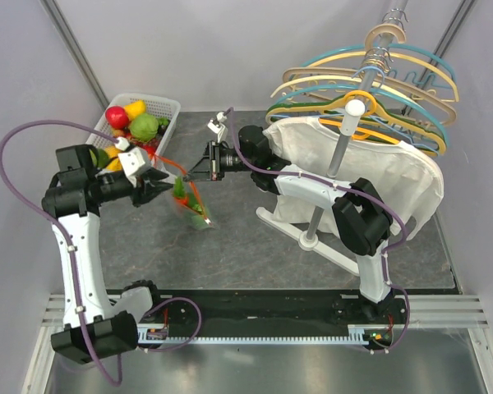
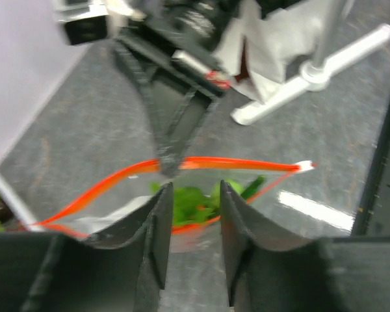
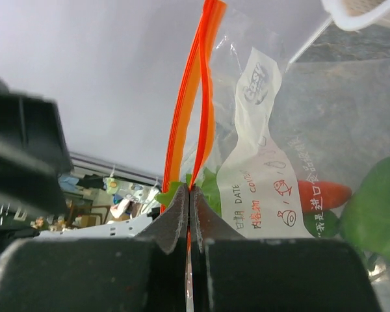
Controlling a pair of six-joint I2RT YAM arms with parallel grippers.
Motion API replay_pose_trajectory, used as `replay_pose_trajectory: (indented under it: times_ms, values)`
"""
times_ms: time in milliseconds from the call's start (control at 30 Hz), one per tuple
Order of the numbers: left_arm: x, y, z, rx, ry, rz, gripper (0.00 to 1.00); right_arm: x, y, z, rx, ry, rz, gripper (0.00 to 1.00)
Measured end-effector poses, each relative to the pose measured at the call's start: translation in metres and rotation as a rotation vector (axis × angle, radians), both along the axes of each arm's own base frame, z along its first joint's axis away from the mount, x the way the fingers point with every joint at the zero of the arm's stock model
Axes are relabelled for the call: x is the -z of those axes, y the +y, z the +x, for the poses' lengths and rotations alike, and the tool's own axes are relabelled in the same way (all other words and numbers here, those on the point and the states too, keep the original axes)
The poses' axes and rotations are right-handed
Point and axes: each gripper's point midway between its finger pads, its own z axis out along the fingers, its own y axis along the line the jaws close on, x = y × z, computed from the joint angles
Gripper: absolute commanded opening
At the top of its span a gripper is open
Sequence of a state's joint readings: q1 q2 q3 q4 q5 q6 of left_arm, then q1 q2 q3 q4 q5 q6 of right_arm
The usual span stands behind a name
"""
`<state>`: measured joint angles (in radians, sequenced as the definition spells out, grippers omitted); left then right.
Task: Place the food in the zip-top bag and seal the zipper
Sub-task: Zip the zipper food storage bag at the center of the board.
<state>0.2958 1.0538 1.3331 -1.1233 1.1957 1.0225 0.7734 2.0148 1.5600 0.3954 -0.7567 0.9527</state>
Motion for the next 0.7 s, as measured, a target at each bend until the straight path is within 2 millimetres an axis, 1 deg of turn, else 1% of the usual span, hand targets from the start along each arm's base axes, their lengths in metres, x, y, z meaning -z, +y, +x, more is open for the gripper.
replay_pose_trajectory:
  times_ms: [100, 133, 167, 233, 267, 300, 333, 367, 400, 500, 567, 700]
  values:
    - [0.016, -0.017, -0.013, 0.040, 0.057, 0.036, 0.54, 0.007, 0.001, 0.003, 0.027, 0.008, -0.025, 0.00]
    - [0.021, -0.019, -0.015, 0.036, 0.089, 0.040, 0.58, 0.008, 0.001, 0.004, 0.031, 0.011, -0.032, 0.00]
    - [0.025, -0.019, -0.015, 0.025, 0.114, 0.041, 0.64, 0.009, 0.001, 0.004, 0.034, 0.013, -0.035, 0.00]
    - [0.030, -0.012, -0.007, -0.049, 0.167, 0.046, 0.70, 0.009, 0.001, 0.003, 0.030, 0.010, -0.034, 0.00]
    - [0.030, -0.007, 0.000, -0.095, 0.184, 0.042, 0.73, 0.008, 0.001, 0.002, 0.026, 0.006, -0.033, 0.00]
    - [0.029, -0.001, 0.007, -0.144, 0.201, 0.031, 0.75, 0.008, 0.002, 0.001, 0.019, -0.001, -0.031, 0.00]
    - [0.025, 0.005, 0.015, -0.194, 0.222, 0.005, 0.76, 0.006, 0.001, -0.001, 0.013, -0.012, -0.028, 0.00]
    - [0.021, 0.012, 0.021, -0.229, 0.232, -0.017, 0.80, 0.004, 0.001, -0.002, 0.006, -0.021, -0.025, 0.00]
    - [0.013, 0.022, 0.029, -0.272, 0.234, -0.044, 0.84, 0.003, 0.001, -0.004, -0.004, -0.038, -0.023, 0.00]
    - [-0.014, 0.047, 0.050, -0.329, 0.212, -0.109, 0.89, -0.006, -0.002, -0.012, -0.040, -0.083, -0.011, 0.00]
    - [-0.026, 0.050, 0.055, -0.319, 0.189, -0.121, 0.92, -0.014, -0.003, -0.016, -0.068, -0.110, 0.001, 0.00]
    - [-0.036, 0.040, 0.047, -0.253, 0.157, -0.140, 0.94, -0.028, -0.008, -0.028, -0.112, -0.199, 0.007, 0.00]
